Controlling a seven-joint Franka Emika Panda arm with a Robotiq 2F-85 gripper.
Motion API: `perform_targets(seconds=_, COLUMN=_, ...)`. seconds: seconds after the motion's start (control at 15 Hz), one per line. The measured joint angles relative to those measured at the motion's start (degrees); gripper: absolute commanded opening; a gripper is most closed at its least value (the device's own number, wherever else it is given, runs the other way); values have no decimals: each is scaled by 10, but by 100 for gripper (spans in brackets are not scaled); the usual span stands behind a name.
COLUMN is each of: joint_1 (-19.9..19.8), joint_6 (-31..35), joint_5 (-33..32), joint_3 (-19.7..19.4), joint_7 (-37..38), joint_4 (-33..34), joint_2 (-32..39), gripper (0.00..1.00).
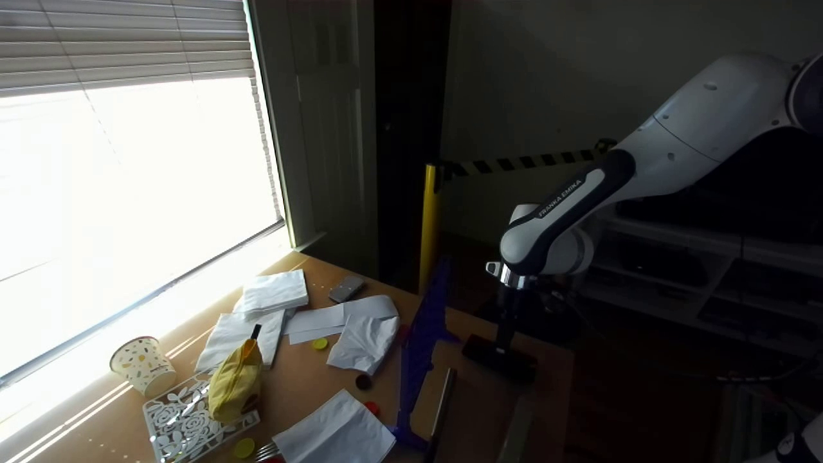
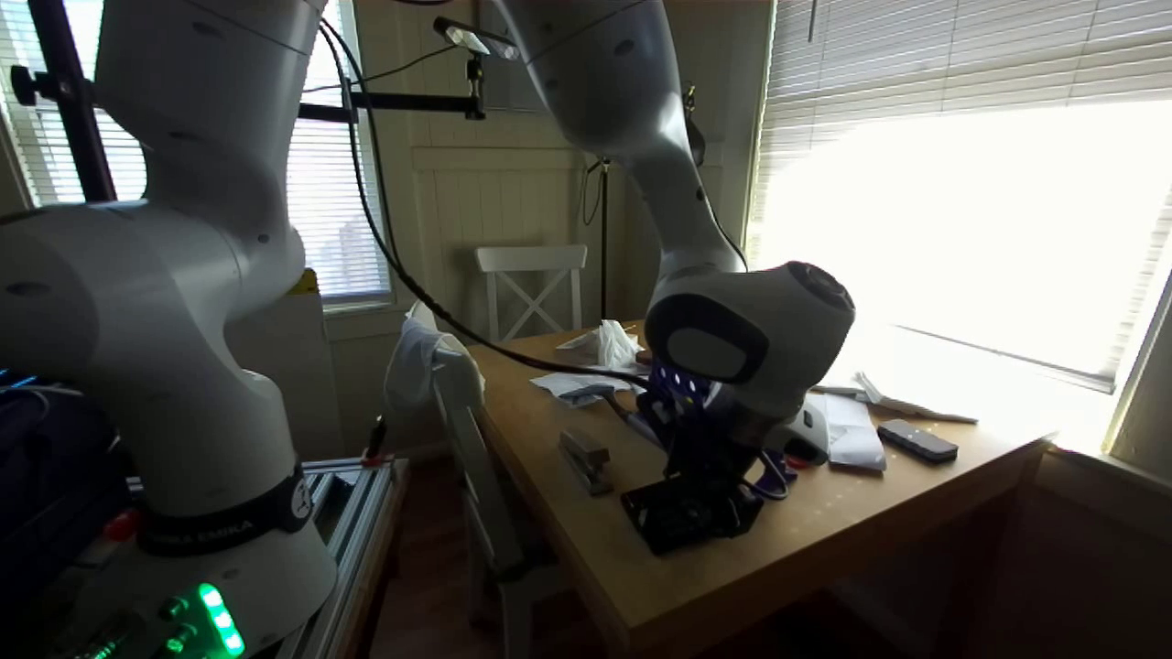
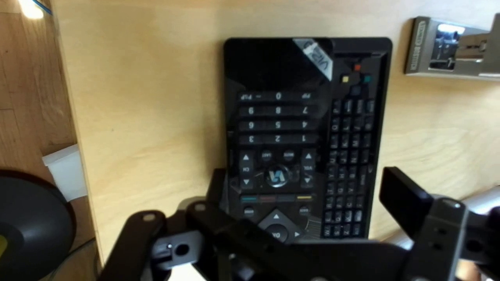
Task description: Slide the back cover of the black remote to the right.
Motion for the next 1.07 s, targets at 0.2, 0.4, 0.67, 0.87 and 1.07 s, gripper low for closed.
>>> perform_targets(seconds=0.2, joint_1=-5, joint_6=0, joint_5=11, joint_3=3, joint_7=-13, joint_4=1, joint_2=3, gripper=100)
perform_targets(seconds=0.4, joint_1=-5, joint_6=0, joint_5=14, joint_3=3, joint_7=-23, joint_4=2, joint_2=6, gripper=88)
perform_targets(seconds=0.67, joint_1=-6, joint_6=0, joint_5=15, joint_3=3, joint_7=-37, joint_4=3, joint_2=6, gripper=86)
perform_targets(seconds=0.87, joint_1=-6, joint_6=0, joint_5=15, joint_3=4, joint_7=-44, joint_4=4, joint_2=6, gripper=85)
perform_targets(seconds=1.07, joint_1=-4, joint_6=0, joint_5=14, joint_3=4, joint_7=-46, joint_4=5, joint_2=6, gripper=91)
